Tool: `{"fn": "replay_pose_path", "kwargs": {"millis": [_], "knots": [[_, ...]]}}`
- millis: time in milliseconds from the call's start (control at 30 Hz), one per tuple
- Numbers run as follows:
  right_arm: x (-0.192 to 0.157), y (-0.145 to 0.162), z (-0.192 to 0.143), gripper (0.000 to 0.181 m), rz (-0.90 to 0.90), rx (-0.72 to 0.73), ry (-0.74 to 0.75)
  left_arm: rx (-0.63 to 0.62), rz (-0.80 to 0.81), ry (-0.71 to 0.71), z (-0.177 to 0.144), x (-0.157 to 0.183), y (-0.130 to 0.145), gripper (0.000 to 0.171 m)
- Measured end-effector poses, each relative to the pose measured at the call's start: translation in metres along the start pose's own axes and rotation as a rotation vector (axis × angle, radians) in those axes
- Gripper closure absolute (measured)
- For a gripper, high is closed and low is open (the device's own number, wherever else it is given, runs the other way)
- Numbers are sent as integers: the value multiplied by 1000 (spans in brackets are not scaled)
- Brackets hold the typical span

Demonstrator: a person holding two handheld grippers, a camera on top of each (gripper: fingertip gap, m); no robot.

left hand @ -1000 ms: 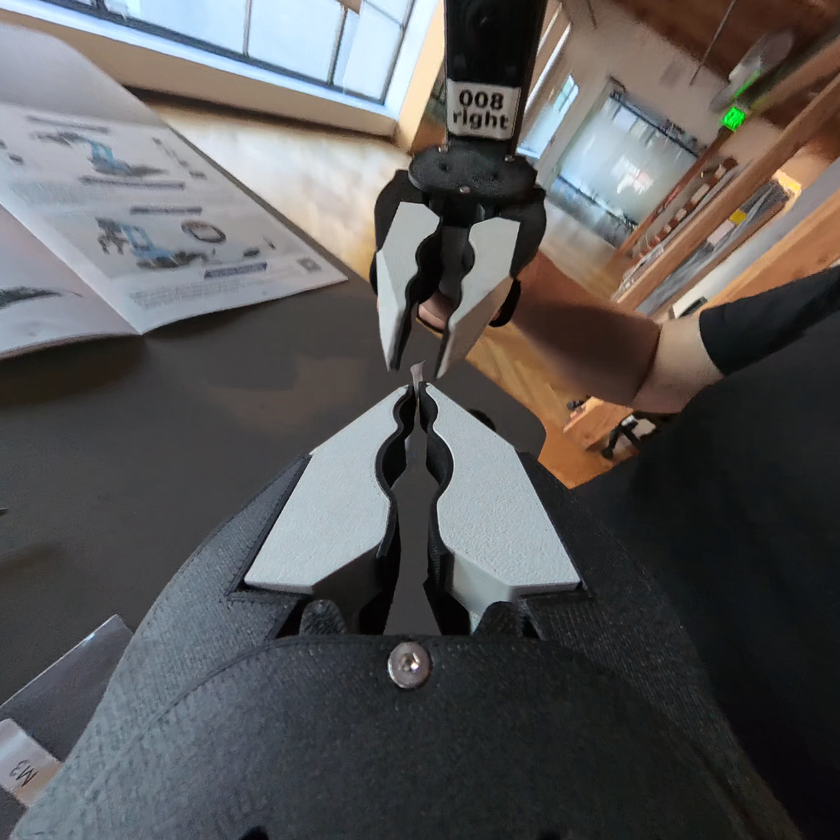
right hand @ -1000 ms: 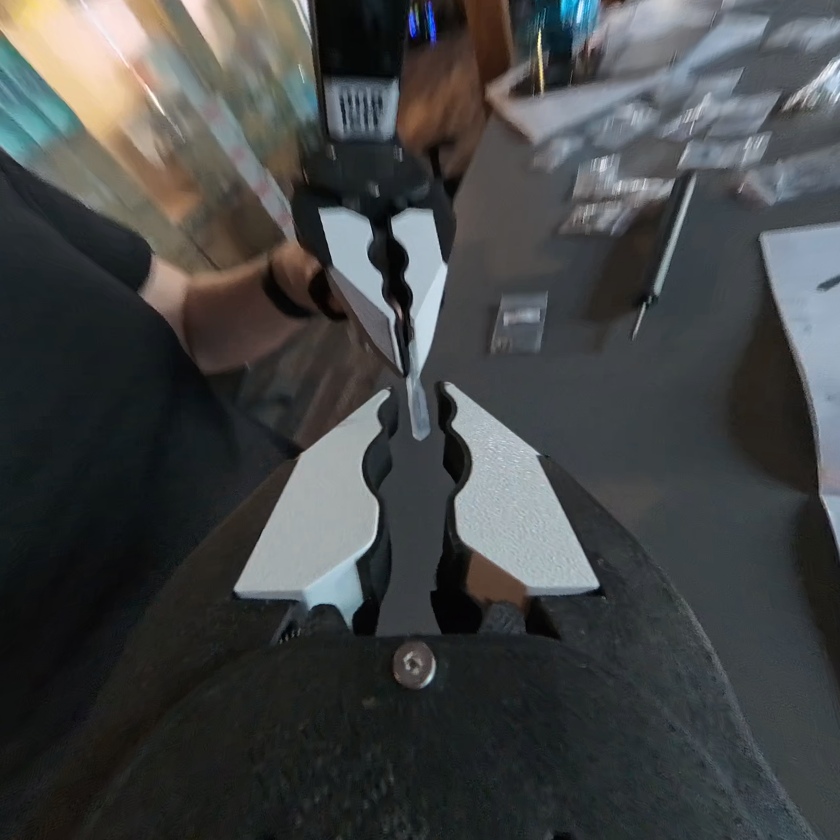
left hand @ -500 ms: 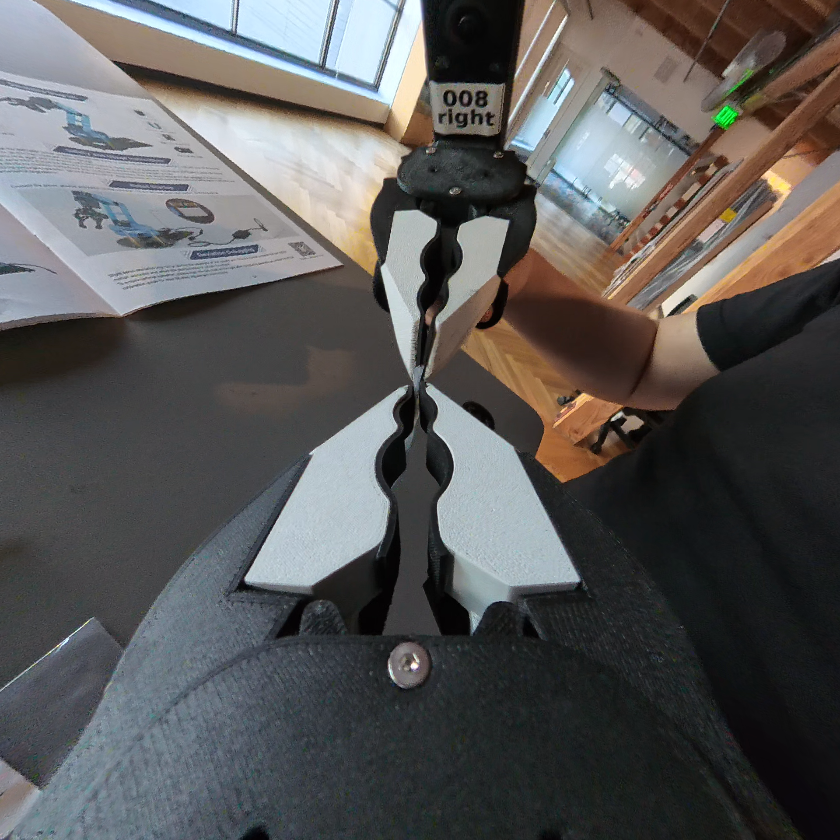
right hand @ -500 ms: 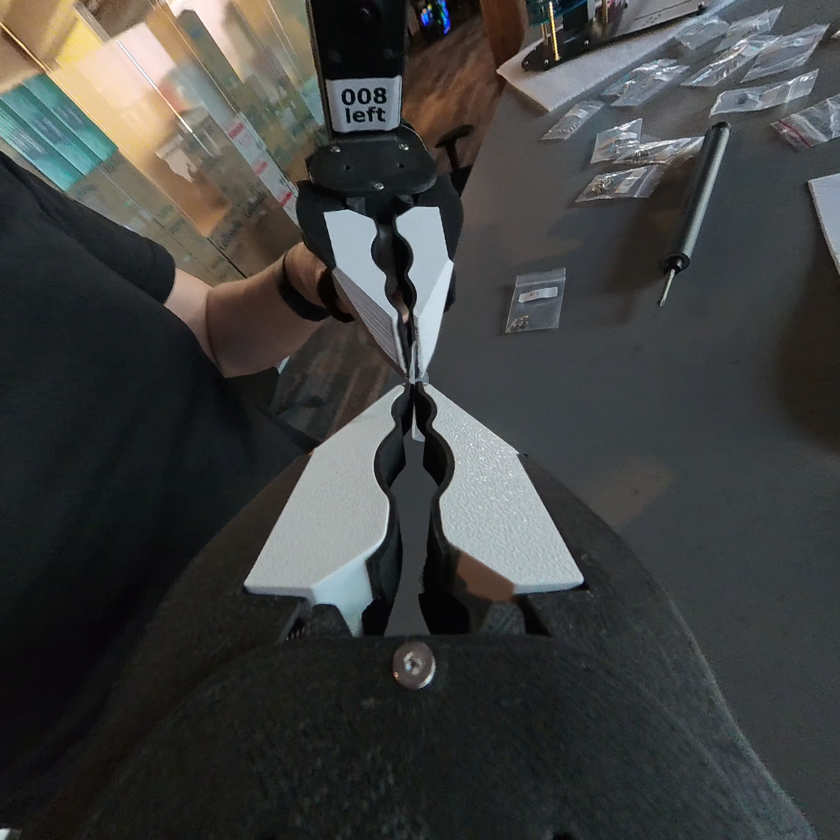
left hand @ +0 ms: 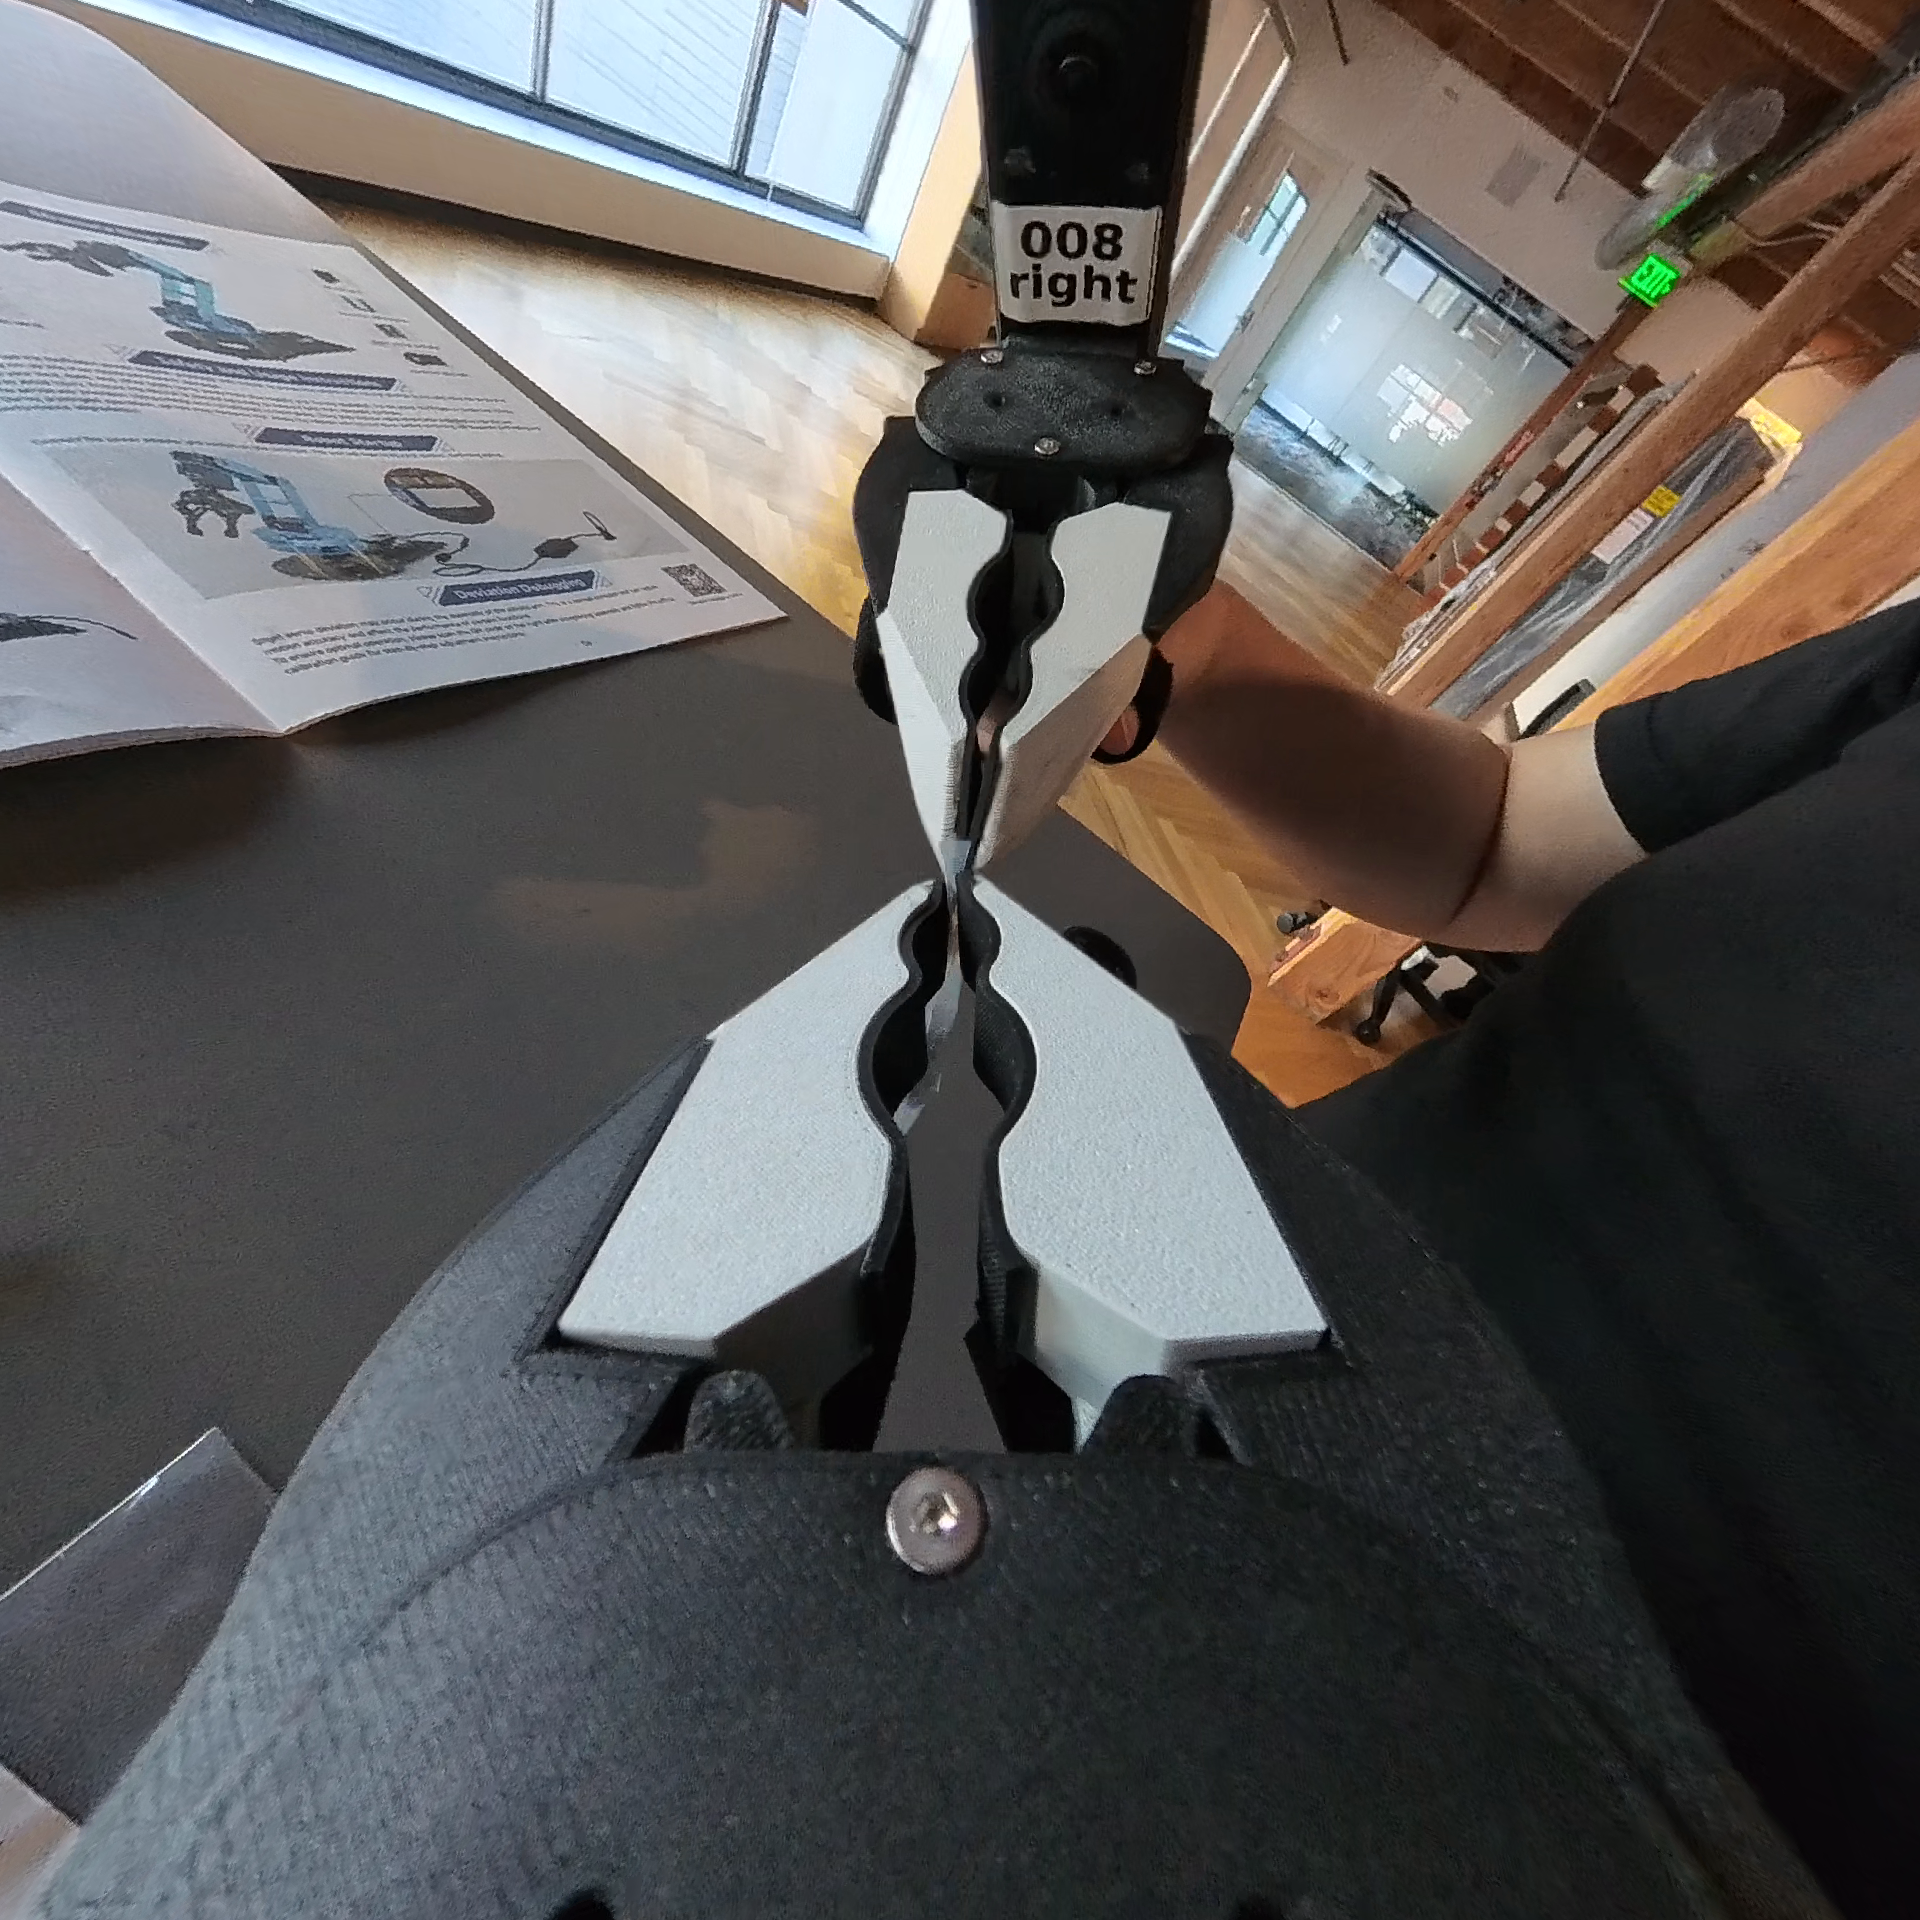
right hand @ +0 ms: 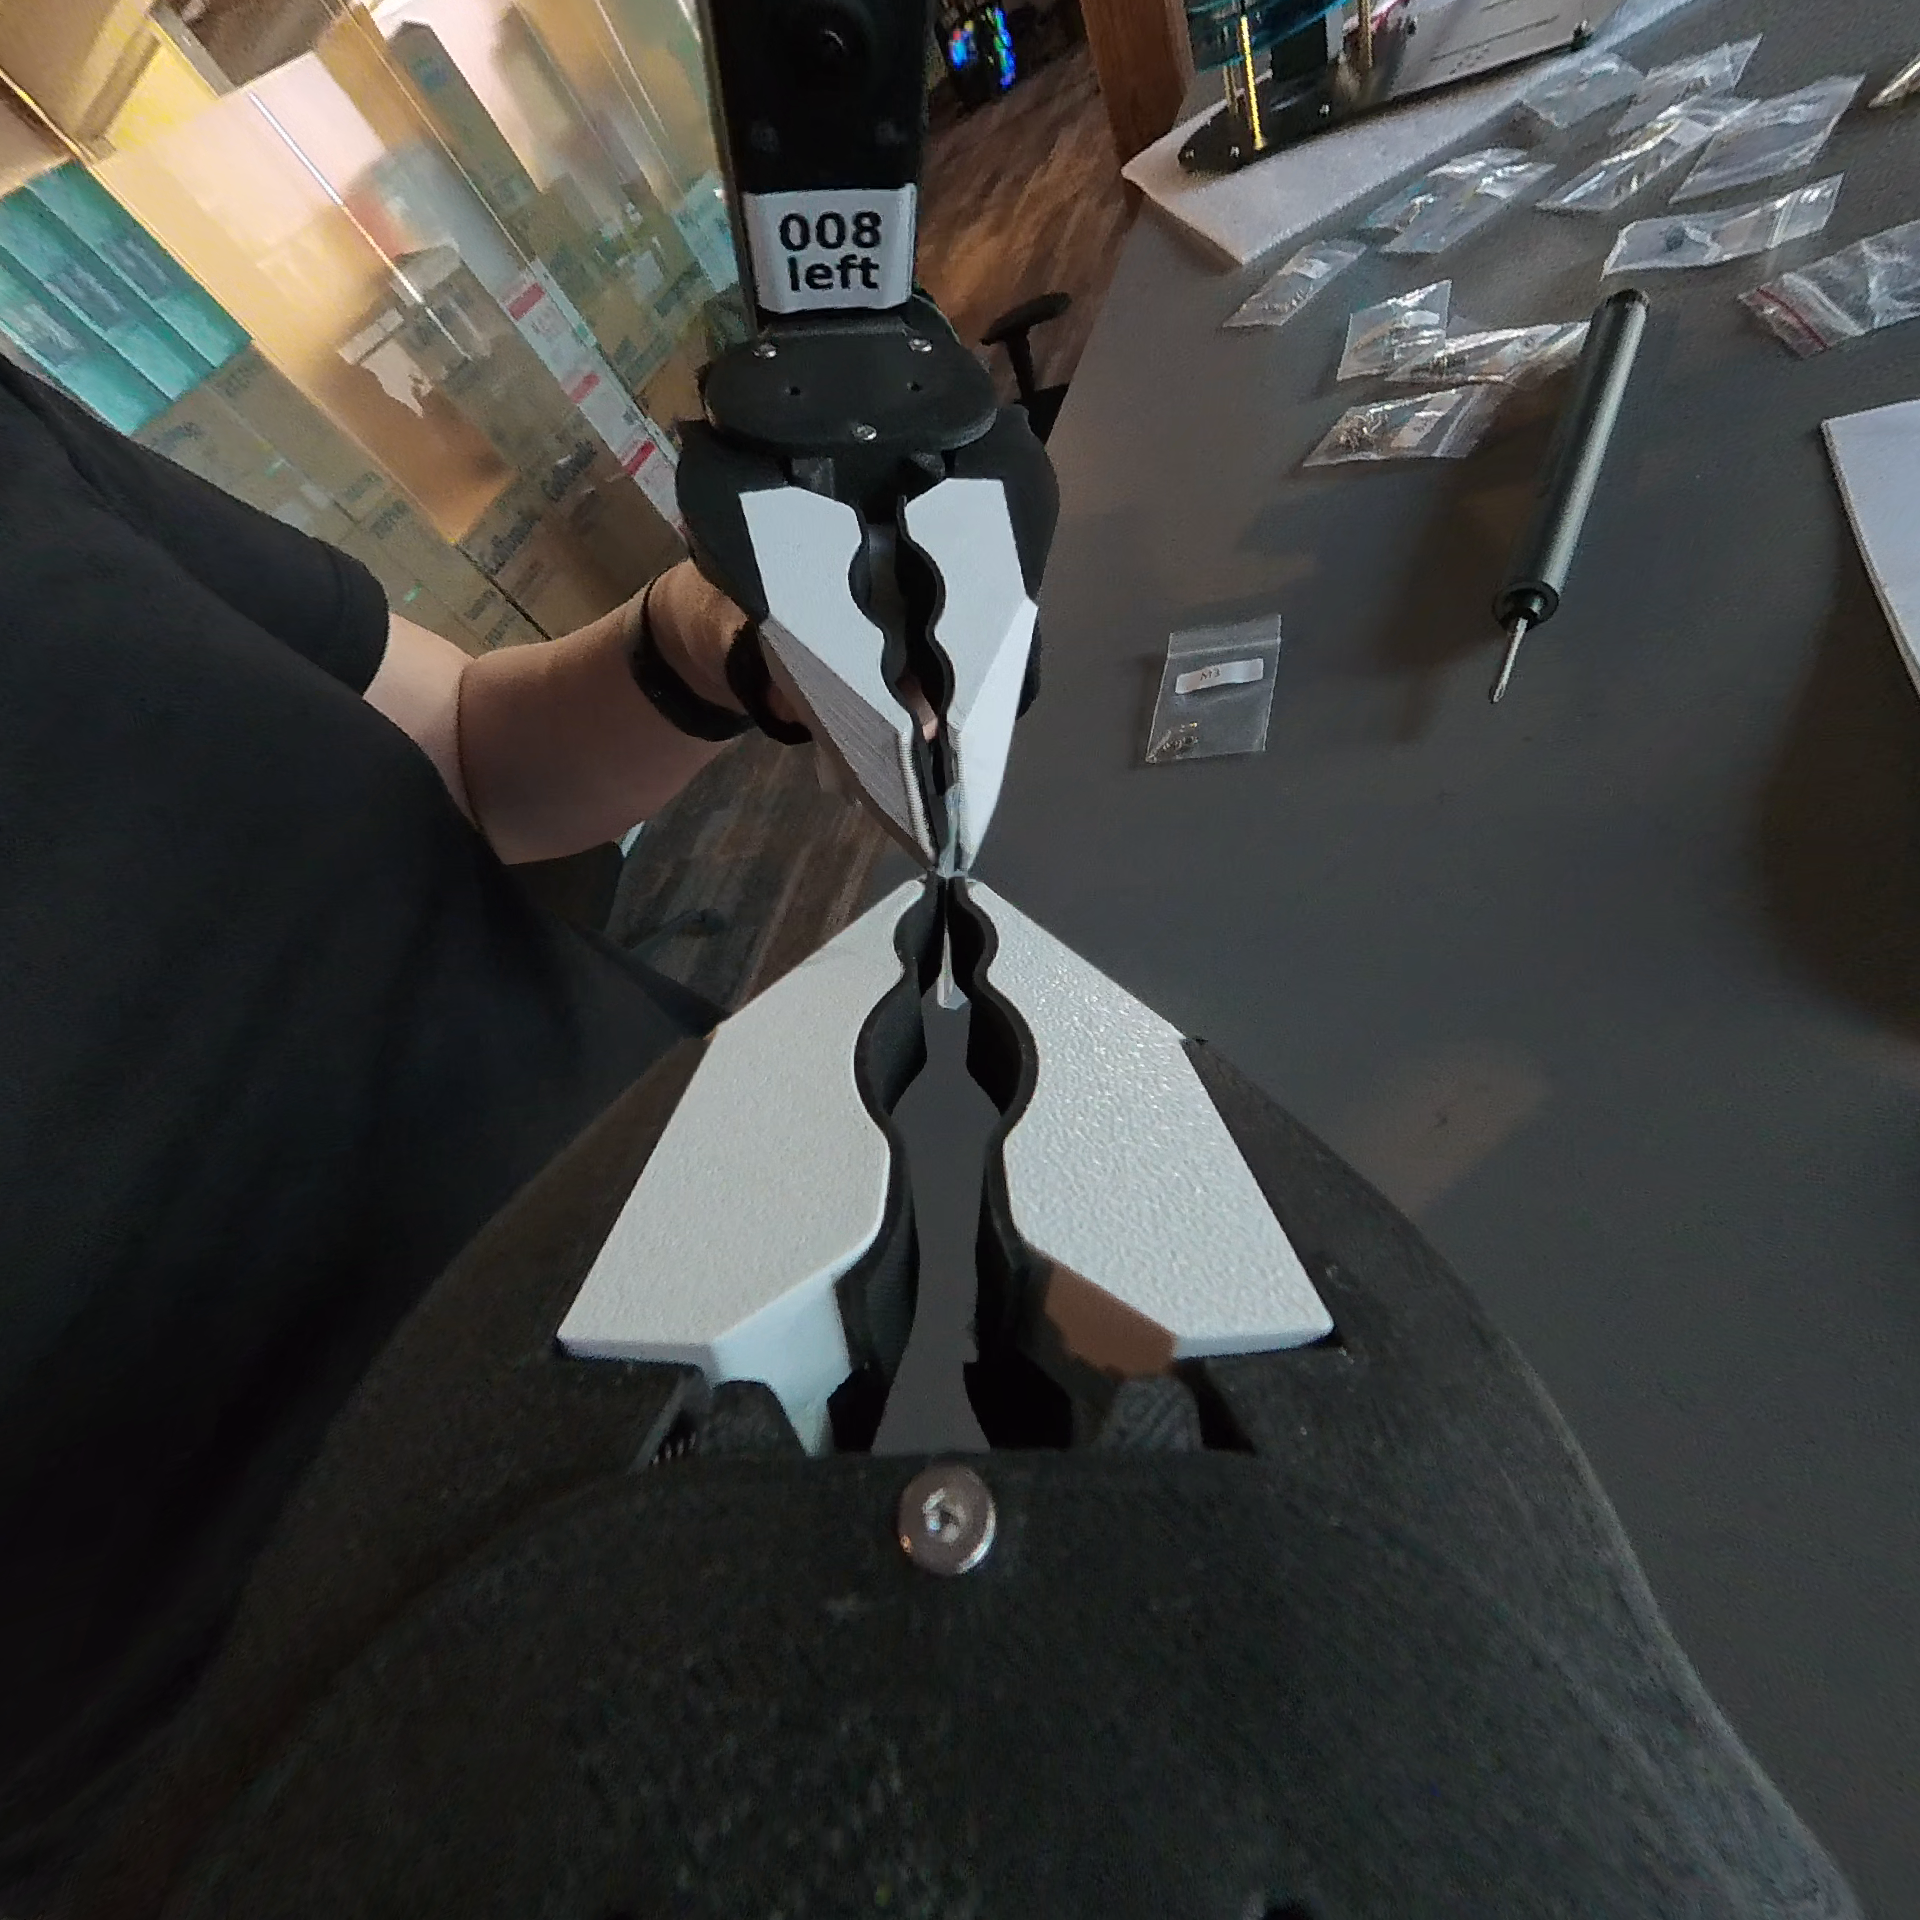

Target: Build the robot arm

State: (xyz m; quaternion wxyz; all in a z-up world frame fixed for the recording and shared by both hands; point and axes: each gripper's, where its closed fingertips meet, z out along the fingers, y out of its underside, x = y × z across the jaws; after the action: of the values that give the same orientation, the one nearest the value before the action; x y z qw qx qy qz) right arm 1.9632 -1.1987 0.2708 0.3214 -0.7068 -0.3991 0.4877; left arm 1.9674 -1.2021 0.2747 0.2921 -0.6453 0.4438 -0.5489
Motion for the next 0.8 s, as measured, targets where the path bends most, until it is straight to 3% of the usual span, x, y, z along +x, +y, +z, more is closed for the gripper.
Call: {"fn": "replay_pose_path", "kwargs": {"millis": [233,300,333,400,467,600,800], "knots": [[8,2,2,180,-66,-26,82,4,3,-46,-1,-9,2,171],[16,2,3,180,-107,-38,158,1,3,-158,-9,-28,2,150],[20,3,4,180,-137,-48,207,9,4,-208,-16,-35,-1,147],[25,3,3,180,-196,-64,298,40,-28,-240,-28,-35,-9,153],[25,-2,3,180,-241,-56,365,68,-117,-212,-34,-25,-15,171],[19,-17,0,180,-355,-38,490,182,-290,-117,-27,-5,-27,170],[8,-46,-10,181,-543,-63,676,318,-281,-230,-23,-6,-41,157]]}}
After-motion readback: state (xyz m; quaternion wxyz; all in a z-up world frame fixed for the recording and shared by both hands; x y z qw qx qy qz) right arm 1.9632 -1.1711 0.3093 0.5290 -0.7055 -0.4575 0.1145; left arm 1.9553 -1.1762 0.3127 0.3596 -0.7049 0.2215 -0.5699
